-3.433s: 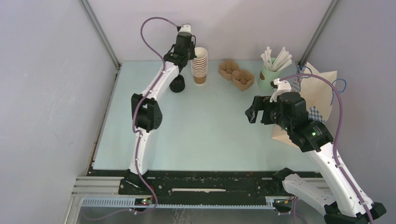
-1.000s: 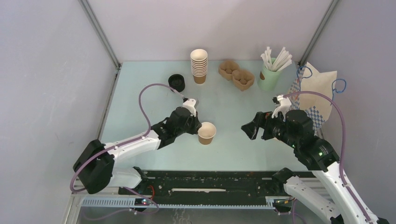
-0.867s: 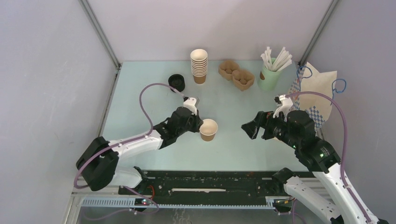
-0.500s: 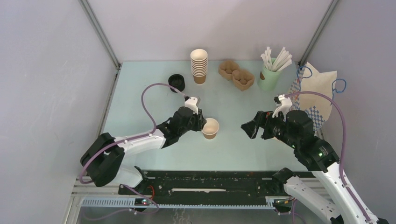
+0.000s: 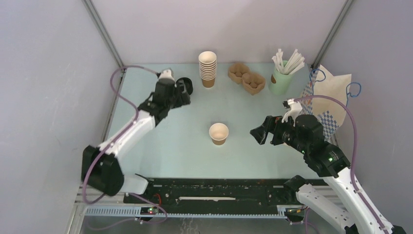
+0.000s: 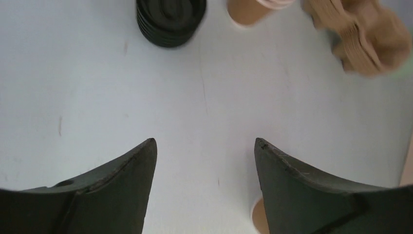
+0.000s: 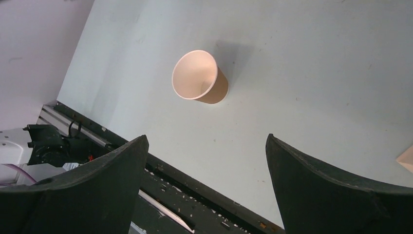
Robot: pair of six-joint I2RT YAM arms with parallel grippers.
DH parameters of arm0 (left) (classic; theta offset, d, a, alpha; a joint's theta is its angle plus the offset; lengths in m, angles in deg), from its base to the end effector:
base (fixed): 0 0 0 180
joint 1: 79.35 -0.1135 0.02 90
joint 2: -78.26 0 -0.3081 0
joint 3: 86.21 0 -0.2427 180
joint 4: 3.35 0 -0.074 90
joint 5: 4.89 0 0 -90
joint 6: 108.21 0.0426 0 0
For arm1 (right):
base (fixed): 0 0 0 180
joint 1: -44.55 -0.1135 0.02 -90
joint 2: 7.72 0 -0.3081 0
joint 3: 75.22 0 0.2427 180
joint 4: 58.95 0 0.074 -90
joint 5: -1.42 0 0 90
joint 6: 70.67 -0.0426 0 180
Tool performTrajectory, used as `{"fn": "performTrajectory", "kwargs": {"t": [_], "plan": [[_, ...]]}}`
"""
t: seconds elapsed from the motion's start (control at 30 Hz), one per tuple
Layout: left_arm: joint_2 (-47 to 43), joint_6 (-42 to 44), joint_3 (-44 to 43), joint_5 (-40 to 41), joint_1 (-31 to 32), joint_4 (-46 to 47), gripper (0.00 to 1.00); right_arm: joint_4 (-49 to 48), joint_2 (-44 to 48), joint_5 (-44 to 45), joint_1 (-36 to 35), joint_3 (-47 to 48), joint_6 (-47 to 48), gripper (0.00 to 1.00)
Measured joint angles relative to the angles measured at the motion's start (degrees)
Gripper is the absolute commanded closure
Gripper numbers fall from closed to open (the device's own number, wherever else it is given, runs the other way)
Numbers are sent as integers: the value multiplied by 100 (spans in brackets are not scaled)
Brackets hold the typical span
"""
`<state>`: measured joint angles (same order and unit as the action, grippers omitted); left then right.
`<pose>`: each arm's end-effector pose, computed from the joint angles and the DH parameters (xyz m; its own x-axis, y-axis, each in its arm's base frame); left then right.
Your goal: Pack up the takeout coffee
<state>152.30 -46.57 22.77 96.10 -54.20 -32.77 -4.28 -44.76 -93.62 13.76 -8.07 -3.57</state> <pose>0.2527 -0.1097 0.3348 -0.5563 -0.2540 -0.7912 0.0083 0.9504 -0.3109 0.0753 0.0492 0.3724 -0.5540 0.1211 -0.8236 -0.3940 0.8334 0.3876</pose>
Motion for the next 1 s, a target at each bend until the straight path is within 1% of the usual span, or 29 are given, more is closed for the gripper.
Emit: {"fn": "performTrajectory", "kwargs": {"t": [0.07,0.13,0.3,0.4,0.57,0.7,0.83,0.93,1.0], "plan": [[623,-22,-739,42,-291,-247,29,-15,-61,-4,0,-35,0,1],[1360,-17,-1456,101,-577,-459,31,-55,-146,-9,0,-39,0,0],[2887,94,-2804,396,-968,-999,36,-79,-262,-17,0,-44,2,0],[3567,210,-3438,511,-1091,-1222,37,-74,-260,-7,2,-63,4,0],[4199,356,-4148,459,-1198,-1423,45,-74,-258,4,42,-63,11,0],[4426,400,-4481,387,-1209,-1469,51,-74,-264,4,55,-63,9,0],[4607,437,-4662,378,-1209,-1515,52,-74,-280,4,66,-63,7,1],[4765,439,-4798,372,-1211,-1567,47,-74,-284,2,66,-63,7,1],[4833,435,-4811,350,-1217,-1585,47,-74,-286,2,66,-63,4,1]]}}
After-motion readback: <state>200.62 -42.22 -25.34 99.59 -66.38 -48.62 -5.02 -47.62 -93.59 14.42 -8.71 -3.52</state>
